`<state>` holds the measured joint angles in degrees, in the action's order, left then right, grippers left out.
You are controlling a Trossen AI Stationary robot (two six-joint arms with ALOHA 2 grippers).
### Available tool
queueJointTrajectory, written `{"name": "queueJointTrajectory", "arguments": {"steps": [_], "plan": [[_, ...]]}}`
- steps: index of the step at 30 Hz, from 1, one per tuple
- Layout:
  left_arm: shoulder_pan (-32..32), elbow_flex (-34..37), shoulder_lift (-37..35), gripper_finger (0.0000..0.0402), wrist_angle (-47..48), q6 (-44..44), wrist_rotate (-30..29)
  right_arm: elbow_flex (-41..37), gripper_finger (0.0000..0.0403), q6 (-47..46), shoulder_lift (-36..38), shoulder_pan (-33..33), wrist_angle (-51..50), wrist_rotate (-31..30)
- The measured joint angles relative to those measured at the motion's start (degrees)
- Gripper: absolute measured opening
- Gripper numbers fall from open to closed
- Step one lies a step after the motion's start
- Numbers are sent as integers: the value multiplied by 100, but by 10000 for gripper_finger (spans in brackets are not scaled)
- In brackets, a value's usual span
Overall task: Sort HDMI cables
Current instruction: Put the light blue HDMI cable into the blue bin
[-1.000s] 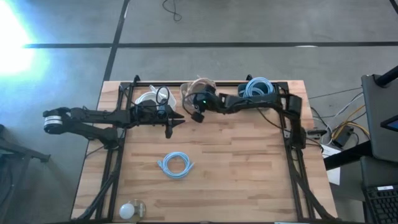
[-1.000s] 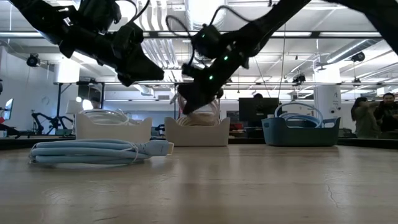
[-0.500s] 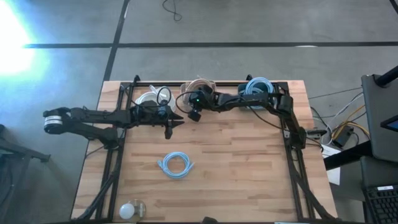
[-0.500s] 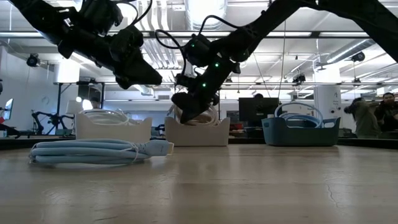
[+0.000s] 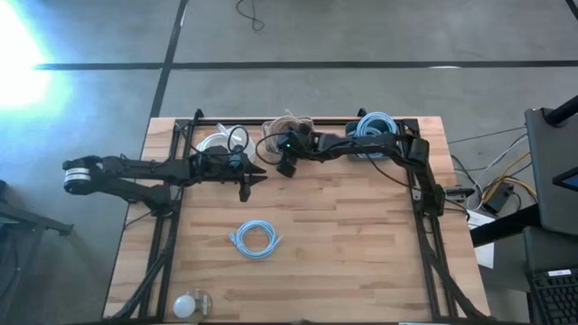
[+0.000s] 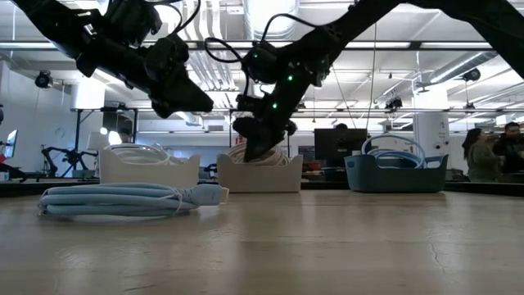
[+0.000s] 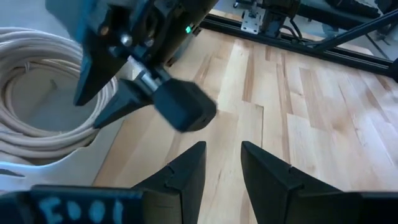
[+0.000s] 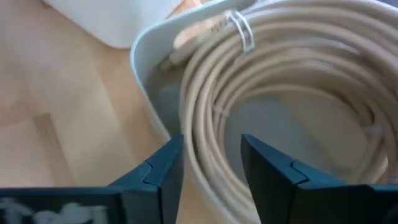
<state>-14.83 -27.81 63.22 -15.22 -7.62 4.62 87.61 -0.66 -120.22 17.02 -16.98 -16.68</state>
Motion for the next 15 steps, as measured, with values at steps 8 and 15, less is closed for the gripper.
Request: {"name": "queueJointTrajectory", "arguments": {"steps": [8,15], "plan": [[63,-2,0,131,402,-140,87,6,173,-591,576,-294,-1254,19],[483,0,0,131,1370,-394,395,-29,176,-645,1253,-912,-1820,84]]}}
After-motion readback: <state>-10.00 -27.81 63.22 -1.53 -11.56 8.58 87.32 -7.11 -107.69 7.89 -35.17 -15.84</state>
